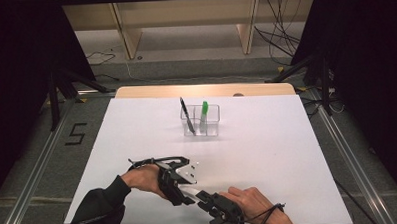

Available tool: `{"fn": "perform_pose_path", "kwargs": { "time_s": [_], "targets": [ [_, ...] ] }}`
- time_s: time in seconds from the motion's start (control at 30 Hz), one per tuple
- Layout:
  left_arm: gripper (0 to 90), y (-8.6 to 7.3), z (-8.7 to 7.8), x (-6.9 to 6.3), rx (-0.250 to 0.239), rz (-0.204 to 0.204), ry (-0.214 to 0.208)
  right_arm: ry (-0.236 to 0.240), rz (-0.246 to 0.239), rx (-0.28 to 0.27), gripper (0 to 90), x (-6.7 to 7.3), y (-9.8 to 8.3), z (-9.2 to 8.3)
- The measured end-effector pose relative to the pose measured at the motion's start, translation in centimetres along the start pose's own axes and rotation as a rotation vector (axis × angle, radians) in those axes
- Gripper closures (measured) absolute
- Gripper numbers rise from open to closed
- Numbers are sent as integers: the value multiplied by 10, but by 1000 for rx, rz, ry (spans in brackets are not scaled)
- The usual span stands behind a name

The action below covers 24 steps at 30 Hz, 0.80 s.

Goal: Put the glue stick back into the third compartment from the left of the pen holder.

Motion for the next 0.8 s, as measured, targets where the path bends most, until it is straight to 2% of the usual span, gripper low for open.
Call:
{"fn": "perform_pose_path", "kwargs": {
  "time_s": [0.27, 0.4, 0.7, 0.8],
  "targets": [
    [461, 1, 3, -2, 13, 30, -27, 11, -6, -11, 655, 1, 2, 0],
    [484, 1, 5, -3, 24, 49, -43, 12, 9, -10, 655, 2, 3, 0],
    [543, 0, 9, -5, 38, 61, -75, 34, -11, -27, 655, 4, 5, 1],
    [591, 0, 9, -5, 39, 60, -83, 43, -16, -30, 655, 5, 5, 1]
  ]
}}
Point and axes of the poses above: each handheld gripper's, and its own axes: z roughly forward along the jaws, y roughly out of its top, x roughly to its left, the point moved 5 cm from there along z, roughly forward along the jaws, and after that the axes turned 5 degrees about -y, right-handed, at the moved point
